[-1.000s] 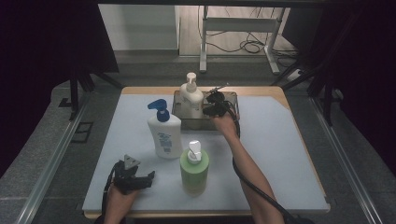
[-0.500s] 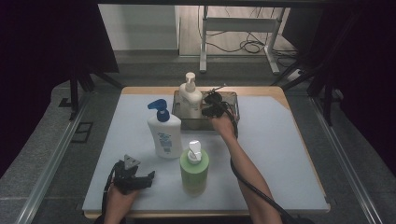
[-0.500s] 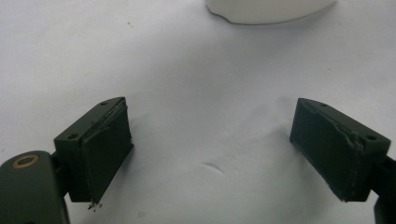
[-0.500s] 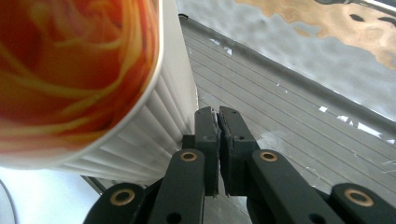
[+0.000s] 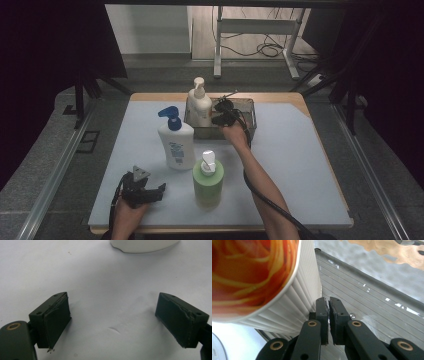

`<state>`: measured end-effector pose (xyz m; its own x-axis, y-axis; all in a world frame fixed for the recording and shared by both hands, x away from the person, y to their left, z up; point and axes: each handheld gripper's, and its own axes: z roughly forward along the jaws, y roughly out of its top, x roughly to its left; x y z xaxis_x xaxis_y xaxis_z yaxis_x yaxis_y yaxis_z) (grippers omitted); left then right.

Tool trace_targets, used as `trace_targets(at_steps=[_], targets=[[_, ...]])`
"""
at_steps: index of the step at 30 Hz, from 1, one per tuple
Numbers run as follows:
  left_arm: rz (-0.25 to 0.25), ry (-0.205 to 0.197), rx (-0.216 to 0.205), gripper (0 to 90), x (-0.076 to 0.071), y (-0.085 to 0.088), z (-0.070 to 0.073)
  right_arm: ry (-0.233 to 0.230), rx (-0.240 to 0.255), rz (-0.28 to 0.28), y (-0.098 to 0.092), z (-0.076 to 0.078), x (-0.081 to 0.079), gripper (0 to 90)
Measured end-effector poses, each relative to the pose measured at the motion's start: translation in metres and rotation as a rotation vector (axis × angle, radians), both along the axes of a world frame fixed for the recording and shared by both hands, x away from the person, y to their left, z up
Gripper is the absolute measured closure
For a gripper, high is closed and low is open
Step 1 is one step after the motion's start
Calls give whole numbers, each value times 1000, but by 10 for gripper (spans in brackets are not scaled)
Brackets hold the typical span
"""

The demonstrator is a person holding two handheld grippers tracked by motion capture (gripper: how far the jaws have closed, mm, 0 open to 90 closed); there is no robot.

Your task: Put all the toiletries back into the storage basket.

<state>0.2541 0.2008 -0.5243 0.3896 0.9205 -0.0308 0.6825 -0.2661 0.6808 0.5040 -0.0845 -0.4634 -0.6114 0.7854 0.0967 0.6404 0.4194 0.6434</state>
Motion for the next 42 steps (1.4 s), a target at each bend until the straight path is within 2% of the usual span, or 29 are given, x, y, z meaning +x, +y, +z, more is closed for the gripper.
trace_targets(at_steps=[19, 26, 42], targets=[[1, 0, -1, 121, 0, 0, 0, 1, -5, 35, 20, 0, 0, 846], [1, 0, -1, 121, 0, 0, 0, 15, 8, 24, 20, -2, 2, 846], [1, 1, 0, 121, 0, 0, 0, 27, 1, 29, 21, -3, 4, 849]])
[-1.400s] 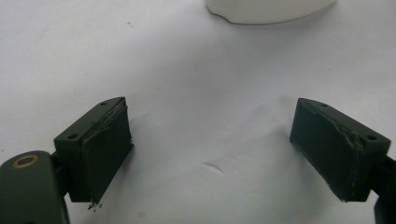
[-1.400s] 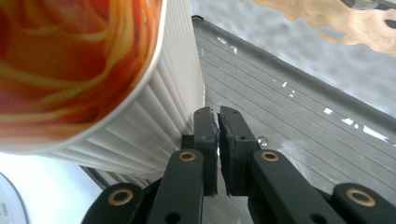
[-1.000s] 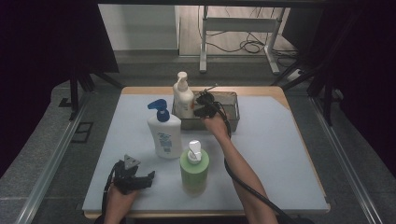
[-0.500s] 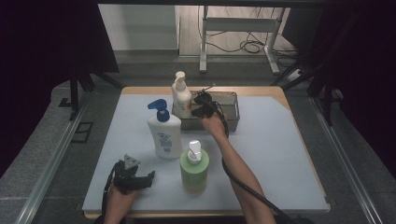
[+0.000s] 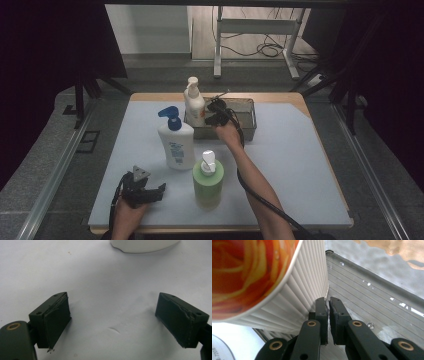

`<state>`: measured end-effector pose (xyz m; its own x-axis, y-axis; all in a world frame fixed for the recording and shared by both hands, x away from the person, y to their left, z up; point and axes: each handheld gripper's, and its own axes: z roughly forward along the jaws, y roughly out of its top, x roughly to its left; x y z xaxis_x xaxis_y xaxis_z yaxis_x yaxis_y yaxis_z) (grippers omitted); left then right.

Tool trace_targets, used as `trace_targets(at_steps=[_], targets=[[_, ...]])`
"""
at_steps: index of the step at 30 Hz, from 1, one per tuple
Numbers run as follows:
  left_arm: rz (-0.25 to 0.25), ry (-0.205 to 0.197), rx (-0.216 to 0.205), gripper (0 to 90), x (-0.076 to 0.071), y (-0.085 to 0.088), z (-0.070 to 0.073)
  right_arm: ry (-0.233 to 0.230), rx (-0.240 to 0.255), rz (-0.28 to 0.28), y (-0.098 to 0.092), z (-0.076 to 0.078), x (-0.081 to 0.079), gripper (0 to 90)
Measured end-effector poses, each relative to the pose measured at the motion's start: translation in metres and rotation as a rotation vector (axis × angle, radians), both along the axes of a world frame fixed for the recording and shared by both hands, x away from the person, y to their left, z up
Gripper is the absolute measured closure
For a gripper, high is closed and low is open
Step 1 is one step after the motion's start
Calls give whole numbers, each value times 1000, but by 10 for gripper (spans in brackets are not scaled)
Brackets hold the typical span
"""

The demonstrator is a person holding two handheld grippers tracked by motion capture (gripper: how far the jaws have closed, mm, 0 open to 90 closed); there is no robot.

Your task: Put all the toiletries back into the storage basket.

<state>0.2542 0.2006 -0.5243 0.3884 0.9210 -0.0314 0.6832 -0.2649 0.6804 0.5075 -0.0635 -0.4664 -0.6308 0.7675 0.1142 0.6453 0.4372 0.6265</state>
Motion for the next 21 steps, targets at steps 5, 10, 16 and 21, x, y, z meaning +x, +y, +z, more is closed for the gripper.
trace_targets(at_steps=[5, 10, 16, 21], targets=[[0, 0, 0, 121, 0, 0, 0, 3, 13, 14, 3, 3, -1, 851], [1, 0, 0, 121, 0, 0, 0, 2, 13, 38, 10, 5, -4, 852], [0, 0, 0, 121, 0, 0, 0, 7, 16, 39, 11, 4, -4, 851], [1, 0, 0, 120, 0, 0, 0, 7, 29, 41, 13, 4, -6, 854]])
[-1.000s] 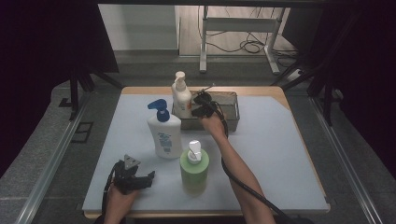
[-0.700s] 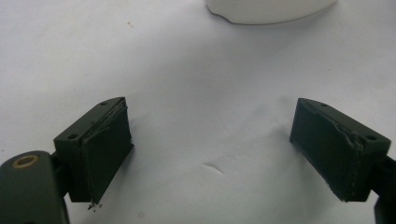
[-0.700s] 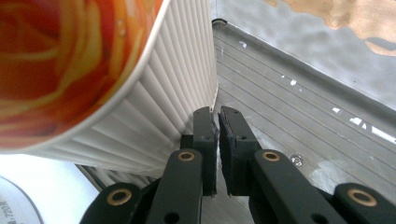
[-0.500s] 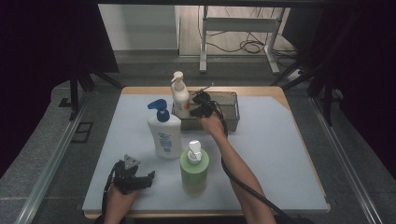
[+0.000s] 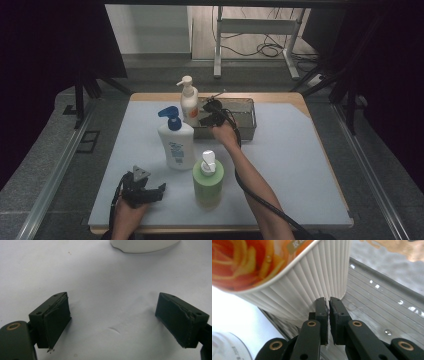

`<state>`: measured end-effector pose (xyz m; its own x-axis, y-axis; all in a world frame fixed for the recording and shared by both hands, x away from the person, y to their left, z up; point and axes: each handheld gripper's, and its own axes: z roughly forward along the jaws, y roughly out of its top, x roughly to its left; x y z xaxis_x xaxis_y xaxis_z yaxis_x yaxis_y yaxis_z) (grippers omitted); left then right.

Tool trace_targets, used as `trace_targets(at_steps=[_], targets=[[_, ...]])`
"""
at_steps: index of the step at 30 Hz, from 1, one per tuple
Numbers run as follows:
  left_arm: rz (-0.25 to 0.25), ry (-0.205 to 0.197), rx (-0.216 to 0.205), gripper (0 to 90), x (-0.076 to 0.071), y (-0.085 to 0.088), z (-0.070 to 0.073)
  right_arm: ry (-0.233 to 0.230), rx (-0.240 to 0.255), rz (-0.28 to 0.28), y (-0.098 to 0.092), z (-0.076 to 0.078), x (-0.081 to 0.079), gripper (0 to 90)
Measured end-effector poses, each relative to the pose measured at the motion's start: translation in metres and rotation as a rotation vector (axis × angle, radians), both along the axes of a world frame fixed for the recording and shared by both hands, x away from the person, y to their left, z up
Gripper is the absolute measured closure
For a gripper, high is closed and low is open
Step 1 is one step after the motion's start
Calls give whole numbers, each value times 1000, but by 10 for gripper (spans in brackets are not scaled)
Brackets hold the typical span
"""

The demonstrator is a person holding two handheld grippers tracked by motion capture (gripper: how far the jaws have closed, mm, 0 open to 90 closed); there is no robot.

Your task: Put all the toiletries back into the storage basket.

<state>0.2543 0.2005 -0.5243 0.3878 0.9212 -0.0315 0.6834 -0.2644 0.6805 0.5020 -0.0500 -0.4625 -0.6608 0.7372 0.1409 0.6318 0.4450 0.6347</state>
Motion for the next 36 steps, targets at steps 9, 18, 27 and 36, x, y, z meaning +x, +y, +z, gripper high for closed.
trace_targets(at_steps=[9, 18, 27, 36], targets=[[3, -1, -4, 120, 0, 0, 0, 0, 0, 4, 1, 1, -1, 863], [3, -1, -3, 120, 0, 0, 0, -2, 12, 6, 0, 3, -3, 873], [3, -1, -2, 120, 0, 0, 0, -3, 25, 3, 0, 4, -4, 884], [4, -2, -3, 120, 0, -1, 0, -24, 17, 15, -6, 5, -8, 808]])
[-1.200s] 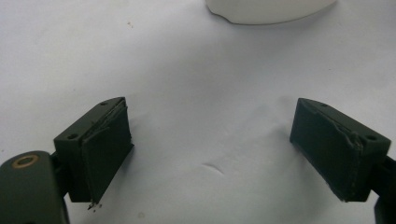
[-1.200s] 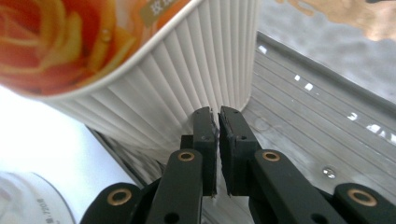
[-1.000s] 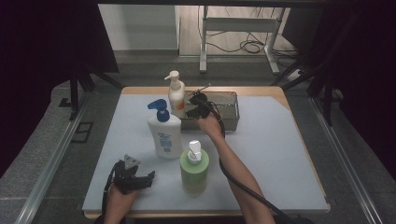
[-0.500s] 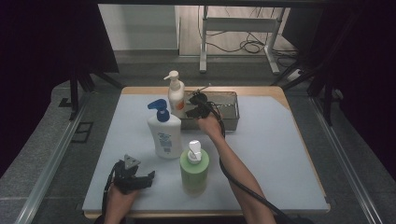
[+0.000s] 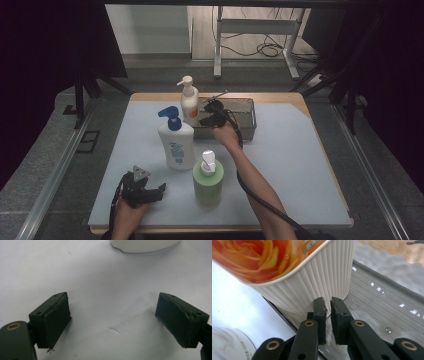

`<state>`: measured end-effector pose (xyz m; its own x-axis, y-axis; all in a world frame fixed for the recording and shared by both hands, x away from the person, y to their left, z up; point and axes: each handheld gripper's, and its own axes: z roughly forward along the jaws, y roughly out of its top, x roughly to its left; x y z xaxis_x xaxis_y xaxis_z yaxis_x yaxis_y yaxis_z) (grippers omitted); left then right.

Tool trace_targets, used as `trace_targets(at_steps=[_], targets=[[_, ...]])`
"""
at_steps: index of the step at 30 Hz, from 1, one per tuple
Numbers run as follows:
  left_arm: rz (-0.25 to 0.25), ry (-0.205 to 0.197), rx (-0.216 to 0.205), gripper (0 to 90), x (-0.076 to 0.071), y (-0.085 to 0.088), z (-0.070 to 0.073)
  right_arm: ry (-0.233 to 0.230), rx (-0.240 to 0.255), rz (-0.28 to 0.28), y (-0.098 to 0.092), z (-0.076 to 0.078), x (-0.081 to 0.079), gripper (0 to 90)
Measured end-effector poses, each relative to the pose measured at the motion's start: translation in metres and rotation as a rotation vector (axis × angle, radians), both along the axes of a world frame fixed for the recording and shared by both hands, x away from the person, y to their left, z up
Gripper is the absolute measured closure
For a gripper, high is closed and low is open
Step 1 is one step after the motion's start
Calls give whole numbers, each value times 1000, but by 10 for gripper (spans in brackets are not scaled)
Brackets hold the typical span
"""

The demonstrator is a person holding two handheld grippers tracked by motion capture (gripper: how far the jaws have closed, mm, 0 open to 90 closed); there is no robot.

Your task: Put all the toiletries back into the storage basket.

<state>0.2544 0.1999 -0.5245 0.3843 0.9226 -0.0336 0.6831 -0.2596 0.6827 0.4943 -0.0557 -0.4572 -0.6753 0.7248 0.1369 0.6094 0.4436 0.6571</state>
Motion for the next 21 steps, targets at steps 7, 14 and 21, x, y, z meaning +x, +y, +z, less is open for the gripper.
trace_targets(at_steps=[7, 14, 21], targets=[[0, -1, 0, 120, 0, 0, 0, -24, 16, -5, -10, 6, -4, 743], [0, -2, 0, 120, 0, 0, 0, -57, 32, 6, -22, 17, -13, 626], [0, -2, -1, 120, 0, 0, 0, -76, 47, 45, -33, 27, -27, 486]])
